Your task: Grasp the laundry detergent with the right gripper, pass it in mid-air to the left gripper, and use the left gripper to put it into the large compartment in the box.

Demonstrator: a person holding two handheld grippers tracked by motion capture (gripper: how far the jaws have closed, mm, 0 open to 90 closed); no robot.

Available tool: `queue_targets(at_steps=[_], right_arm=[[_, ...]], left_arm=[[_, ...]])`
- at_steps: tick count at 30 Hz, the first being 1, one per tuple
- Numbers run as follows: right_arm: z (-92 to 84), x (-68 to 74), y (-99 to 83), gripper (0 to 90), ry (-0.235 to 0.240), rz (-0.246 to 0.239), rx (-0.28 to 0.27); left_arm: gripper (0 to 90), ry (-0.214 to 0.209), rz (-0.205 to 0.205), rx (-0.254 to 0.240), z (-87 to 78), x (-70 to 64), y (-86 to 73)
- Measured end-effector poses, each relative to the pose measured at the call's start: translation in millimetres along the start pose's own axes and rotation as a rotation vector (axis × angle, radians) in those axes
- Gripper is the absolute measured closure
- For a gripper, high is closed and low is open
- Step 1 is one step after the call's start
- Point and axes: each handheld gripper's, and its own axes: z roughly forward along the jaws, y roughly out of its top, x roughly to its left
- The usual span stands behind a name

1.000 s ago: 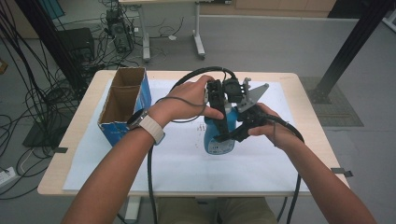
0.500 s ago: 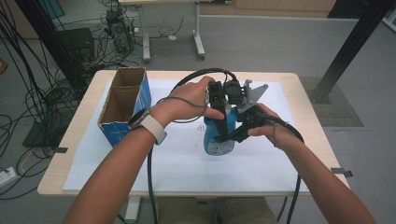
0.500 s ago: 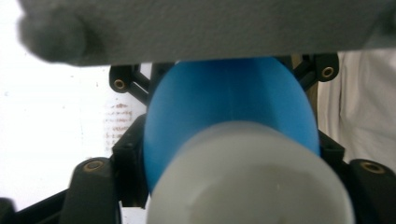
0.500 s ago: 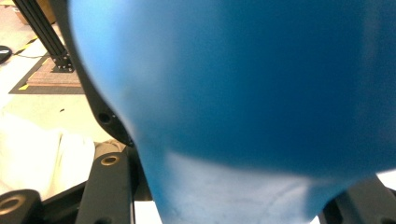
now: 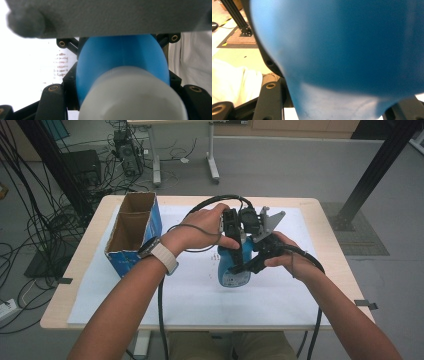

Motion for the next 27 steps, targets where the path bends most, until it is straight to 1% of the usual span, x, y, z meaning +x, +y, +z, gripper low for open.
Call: queue_targets(at_steps=[14, 16, 19, 25, 27], right_arm=[[3.3, 0.3, -1.8, 42.9, 0.007, -0.002, 0.006], [3.4, 0.6, -1.8, 42.9, 0.008, 0.000, 0.006], [3.5, 0.9, -2.0, 42.9, 0.010, -0.001, 0.009], [3.8, 1.5, -2.3, 42.9, 0.012, -0.001, 0.009], [4.0, 1.5, -2.3, 42.9, 0.010, -0.004, 0.010]], left_arm=[[37.1, -0.007, -0.013, 0.008, 2.7, -0.6, -1.9], [37.1, -0.006, -0.012, 0.005, 3.1, -0.8, -1.9], [37.0, -0.005, -0.010, 0.013, 3.2, -1.0, -1.8], [37.0, -0.007, -0.019, 0.011, 3.6, -1.9, -2.1], [37.0, -0.006, -0.015, 0.014, 3.5, -1.7, -2.0]])
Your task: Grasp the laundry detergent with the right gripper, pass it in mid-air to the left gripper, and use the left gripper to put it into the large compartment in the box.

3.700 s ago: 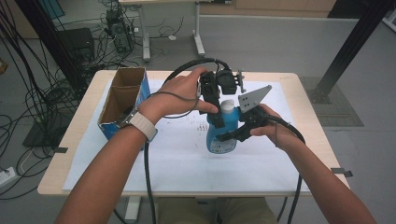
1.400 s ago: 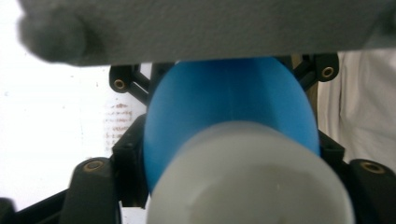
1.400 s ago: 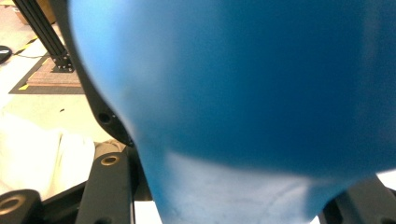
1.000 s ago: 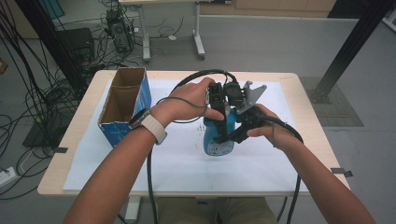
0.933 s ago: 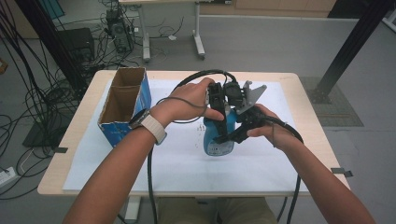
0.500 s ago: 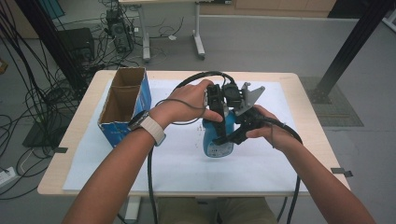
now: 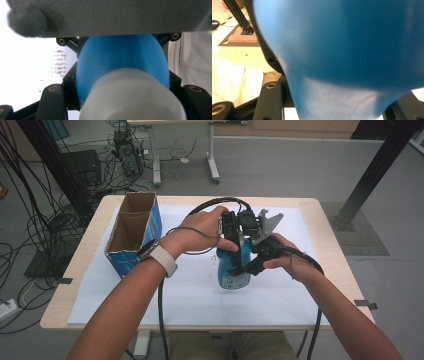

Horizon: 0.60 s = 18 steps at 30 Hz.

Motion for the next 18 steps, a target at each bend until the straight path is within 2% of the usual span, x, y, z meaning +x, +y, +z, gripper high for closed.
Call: queue_targets(at_steps=[18], right_arm=[[0.5, -0.7, 0.0, 42.9, 0.002, 0.000, 0.003]], left_arm=[[37.0, 0.004, -0.004, -0.001, 0.5, 0.4, -0.5]])
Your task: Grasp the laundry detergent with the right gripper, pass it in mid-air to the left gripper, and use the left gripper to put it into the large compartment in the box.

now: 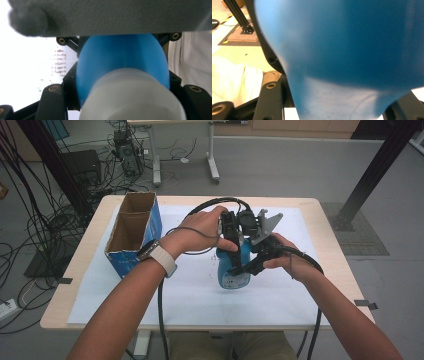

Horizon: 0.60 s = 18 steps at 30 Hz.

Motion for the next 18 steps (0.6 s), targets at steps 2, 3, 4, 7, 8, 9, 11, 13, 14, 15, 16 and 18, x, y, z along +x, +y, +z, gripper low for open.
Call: queue_targets(at_steps=[2, 3, 4, 7, 8, 9, 11, 13, 14, 15, 16, 18], right_arm=[[-0.2, 0.2, -0.1, 42.9, -0.002, -0.001, 0.001], [-0.4, 0.2, -0.2, 42.9, -0.002, -0.001, 0.000], [-0.6, 0.1, -0.4, 42.9, -0.002, -0.002, 0.001], [-0.7, 0.1, -0.5, 42.9, -0.003, -0.003, 0.002], [-0.7, 0.1, -0.5, 42.9, -0.003, -0.002, 0.003], [-0.8, 0.2, -0.4, 42.9, -0.002, 0.000, 0.005], [-0.4, 0.3, -0.4, 42.9, -0.002, -0.002, 0.003], [-0.2, 0.4, -0.1, 42.9, 0.000, -0.003, 0.004], [0.0, 0.4, 0.0, 42.9, -0.001, -0.003, 0.004], [0.1, 0.5, 0.0, 42.9, -0.001, -0.003, 0.004], [0.1, 0.4, 0.1, 42.9, -0.001, -0.003, 0.004], [0.0, 0.4, 0.4, 42.9, -0.002, -0.006, 0.004]], left_arm=[[37.0, -0.002, 0.001, 0.000, -0.1, 0.2, 0.3], [37.0, -0.003, -0.003, -0.002, 0.1, 0.1, 0.3], [37.1, -0.004, -0.003, -0.002, 0.1, 0.2, 0.4], [37.0, -0.002, -0.003, -0.002, 0.4, 0.2, 0.5], [37.1, -0.003, 0.001, 0.000, 0.3, 0.5, 0.5], [37.0, -0.002, -0.003, -0.001, 0.3, 0.2, 0.3], [37.1, -0.002, -0.003, 0.000, 0.3, 0.1, 0.1], [37.0, -0.001, -0.003, 0.000, 0.4, -0.2, -0.1], [37.1, -0.001, -0.005, -0.002, 0.4, -0.3, -0.2], [37.1, -0.002, -0.006, -0.002, 0.3, -0.4, -0.3], [37.0, -0.001, -0.007, -0.002, 0.1, -0.5, -0.3], [37.0, 0.000, -0.008, -0.004, -0.2, -0.7, -0.6]])
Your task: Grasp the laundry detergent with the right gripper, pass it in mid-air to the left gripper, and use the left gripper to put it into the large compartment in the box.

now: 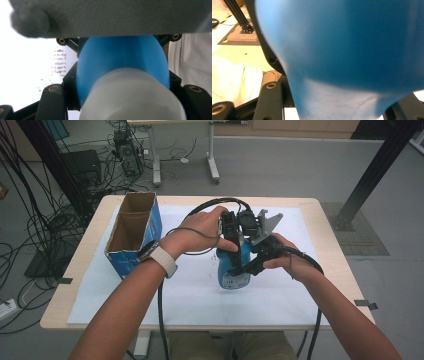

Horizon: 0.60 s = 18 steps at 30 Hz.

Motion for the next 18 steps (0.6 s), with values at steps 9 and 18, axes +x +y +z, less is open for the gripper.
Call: queue_targets(at_steps=[9, 18], right_arm=[[-0.1, 0.5, 0.2, 42.8, 0.002, -0.001, 0.000], [-0.3, 0.2, -0.1, 42.8, 0.003, -0.002, 0.004]], left_arm=[[37.0, -0.003, -0.002, 0.003, -0.1, -0.1, 0.5], [37.1, -0.002, 0.000, 0.007, 0.5, 0.4, 1.1]])
